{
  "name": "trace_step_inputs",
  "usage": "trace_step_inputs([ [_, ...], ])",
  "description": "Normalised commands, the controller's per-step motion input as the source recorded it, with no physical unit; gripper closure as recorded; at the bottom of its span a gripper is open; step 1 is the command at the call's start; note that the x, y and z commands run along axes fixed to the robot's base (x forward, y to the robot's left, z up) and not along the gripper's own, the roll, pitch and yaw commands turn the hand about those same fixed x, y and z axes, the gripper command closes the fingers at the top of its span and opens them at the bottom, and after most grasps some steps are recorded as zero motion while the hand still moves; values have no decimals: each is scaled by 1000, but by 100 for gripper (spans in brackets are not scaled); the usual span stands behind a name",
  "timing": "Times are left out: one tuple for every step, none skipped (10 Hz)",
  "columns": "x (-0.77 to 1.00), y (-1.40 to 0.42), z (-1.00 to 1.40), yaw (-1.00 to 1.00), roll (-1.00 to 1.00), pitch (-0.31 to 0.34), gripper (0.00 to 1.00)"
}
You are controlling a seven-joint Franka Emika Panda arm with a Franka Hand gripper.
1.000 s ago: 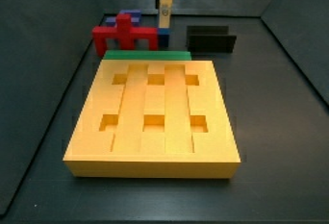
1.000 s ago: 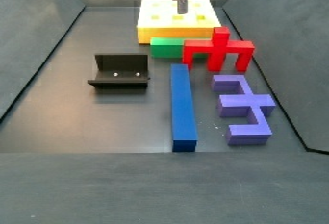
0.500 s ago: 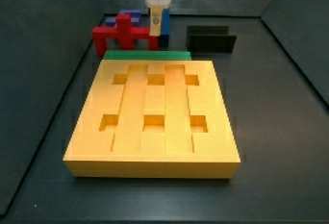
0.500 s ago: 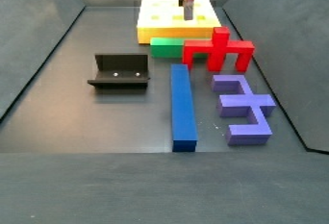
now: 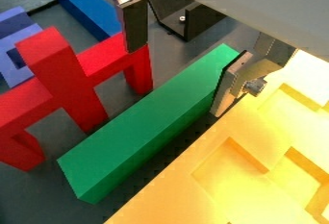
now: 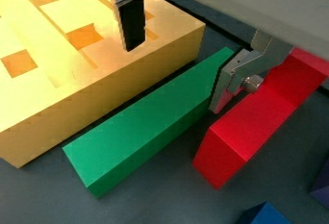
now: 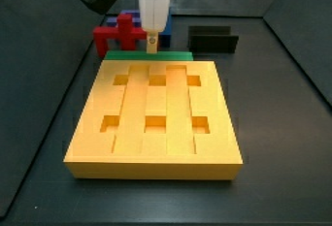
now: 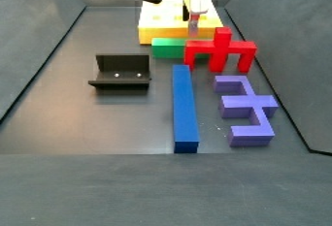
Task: Pick up the green object. Move up. Move to above the board. Insert the green object.
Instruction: Pick up the green object.
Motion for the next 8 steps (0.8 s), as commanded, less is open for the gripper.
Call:
trace_step_inputs([
  [0, -40, -166, -214, 1, 43, 0],
  [9, 0, -103, -231, 19, 64, 0],
  [0, 0, -31, -214, 9, 54, 0],
  [0, 0, 0, -140, 0, 36, 0],
  [14, 0, -17, -126, 6, 57, 0],
  [117, 0, 0, -97, 0, 121, 0],
  [126, 0, 0, -97, 0, 133, 0],
  [466, 0, -46, -114, 0, 114, 0],
])
